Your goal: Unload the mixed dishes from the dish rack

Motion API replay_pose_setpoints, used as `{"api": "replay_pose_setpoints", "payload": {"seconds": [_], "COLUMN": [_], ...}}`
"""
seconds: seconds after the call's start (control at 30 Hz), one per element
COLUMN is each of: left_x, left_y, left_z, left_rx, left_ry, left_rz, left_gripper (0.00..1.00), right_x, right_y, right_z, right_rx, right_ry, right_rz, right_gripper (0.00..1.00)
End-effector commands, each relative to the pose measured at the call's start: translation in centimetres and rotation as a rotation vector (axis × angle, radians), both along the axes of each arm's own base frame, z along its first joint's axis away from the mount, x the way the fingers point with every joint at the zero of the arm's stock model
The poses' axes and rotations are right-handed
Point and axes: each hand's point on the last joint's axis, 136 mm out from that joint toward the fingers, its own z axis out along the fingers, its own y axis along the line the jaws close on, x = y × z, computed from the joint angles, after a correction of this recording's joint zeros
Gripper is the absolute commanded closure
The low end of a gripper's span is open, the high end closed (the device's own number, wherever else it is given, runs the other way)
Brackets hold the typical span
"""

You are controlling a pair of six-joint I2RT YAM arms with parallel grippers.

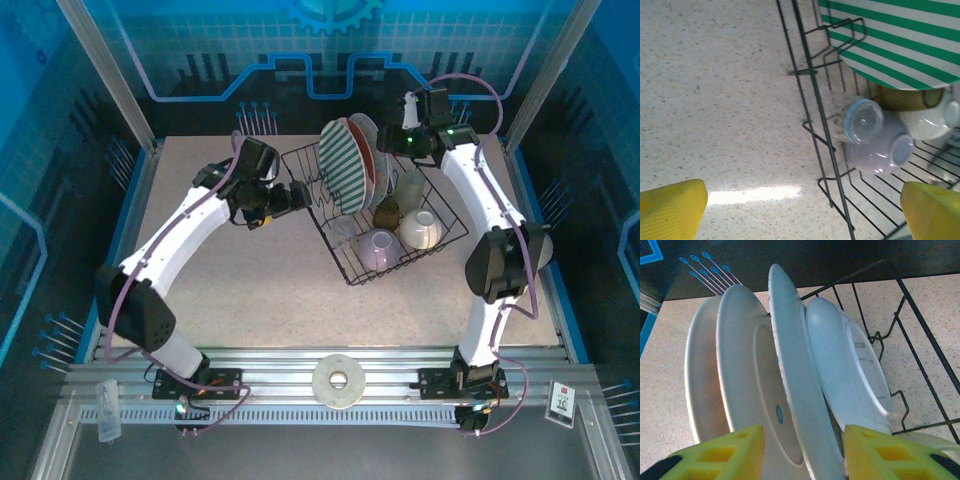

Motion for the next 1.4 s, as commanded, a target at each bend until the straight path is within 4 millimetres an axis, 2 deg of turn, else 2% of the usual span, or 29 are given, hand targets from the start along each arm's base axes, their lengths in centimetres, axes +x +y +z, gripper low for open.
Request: {"api": "replay_pose_setpoints", "payload": {"seconds": [0.0, 0.17, 0.3, 0.4, 0.53, 0.83, 1.0, 1.17, 1.2, 1.3, 1.37], "left_x": [-1.0, -2.2, -2.9, -3.3, -3.4, -4.1, -4.4, -4.6, -4.7, -4.6, -4.7], "left_y": [-1.4, -0.9, -0.1, 0.2, 0.5, 0.4, 0.5, 2.4, 2.5, 3.1, 4.6], "left_z": [2.7, 3.7, 2.8, 2.8, 4.0, 8.3, 9.7, 10.4, 10.4, 10.1, 9.0], "left_rx": [-0.116, -0.173, -0.168, -0.172, -0.201, -0.286, -0.320, -0.285, -0.285, -0.262, -0.167], "left_ry": [-0.098, -0.143, -0.089, -0.091, -0.142, -0.278, -0.323, -0.379, -0.383, -0.371, -0.323], "left_rz": [-0.070, -0.036, 0.006, 0.022, 0.045, 0.037, 0.037, 0.112, 0.118, 0.140, 0.192], "left_gripper": [0.01, 0.01, 0.01, 0.01, 0.01, 0.01, 0.01, 0.01, 0.01, 0.01, 0.01], "right_x": [0.5, 1.2, 1.5, 1.5, 1.7, 1.8, 1.7, 1.2, 1.2, 1.1, 0.9], "right_y": [-0.1, 0.2, 0.5, 0.9, 1.0, 1.6, 1.6, 1.7, 1.7, 1.8, 1.5], "right_z": [-0.3, -0.9, -1.2, -1.5, -2.1, -3.0, -2.2, -1.1, -0.9, -0.2, 0.6], "right_rx": [-0.014, -0.024, -0.037, -0.068, -0.116, -0.136, -0.137, -0.153, -0.158, -0.170, -0.181], "right_ry": [0.012, 0.024, 0.026, 0.029, 0.041, 0.051, 0.036, 0.014, 0.009, -0.005, -0.015], "right_rz": [0.028, 0.043, 0.055, 0.069, 0.059, 0.070, 0.060, 0.057, 0.054, 0.035, 0.003], "right_gripper": [0.57, 0.64, 0.67, 0.70, 0.74, 0.75, 0.81, 0.96, 0.99, 1.00, 1.00]}}
